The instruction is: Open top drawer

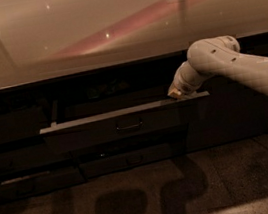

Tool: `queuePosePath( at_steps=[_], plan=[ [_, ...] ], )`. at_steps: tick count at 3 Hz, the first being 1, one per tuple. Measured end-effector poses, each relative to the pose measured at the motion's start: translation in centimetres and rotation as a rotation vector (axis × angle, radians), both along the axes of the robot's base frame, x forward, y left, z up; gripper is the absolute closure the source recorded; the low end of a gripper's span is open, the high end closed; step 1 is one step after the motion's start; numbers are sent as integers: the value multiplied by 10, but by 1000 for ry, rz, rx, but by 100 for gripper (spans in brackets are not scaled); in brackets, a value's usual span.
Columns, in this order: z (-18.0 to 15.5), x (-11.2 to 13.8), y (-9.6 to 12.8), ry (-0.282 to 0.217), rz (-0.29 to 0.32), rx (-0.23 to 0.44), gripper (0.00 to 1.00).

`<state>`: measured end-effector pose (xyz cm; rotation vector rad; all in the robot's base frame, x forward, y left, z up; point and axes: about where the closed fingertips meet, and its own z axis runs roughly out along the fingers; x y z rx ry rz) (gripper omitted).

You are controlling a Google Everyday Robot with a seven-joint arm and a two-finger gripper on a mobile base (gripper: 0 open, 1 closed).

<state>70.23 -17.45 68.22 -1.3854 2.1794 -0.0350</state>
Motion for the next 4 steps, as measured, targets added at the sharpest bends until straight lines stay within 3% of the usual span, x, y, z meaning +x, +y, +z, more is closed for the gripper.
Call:
queuePosePath(
  at_steps=[1,3,4],
  plan=[
    [-9,6,-4,35,-9,3,100],
    [-14,1,2,37,6,-10,100],
    [-10,-20,9,-6,43,-44,100]
  ],
)
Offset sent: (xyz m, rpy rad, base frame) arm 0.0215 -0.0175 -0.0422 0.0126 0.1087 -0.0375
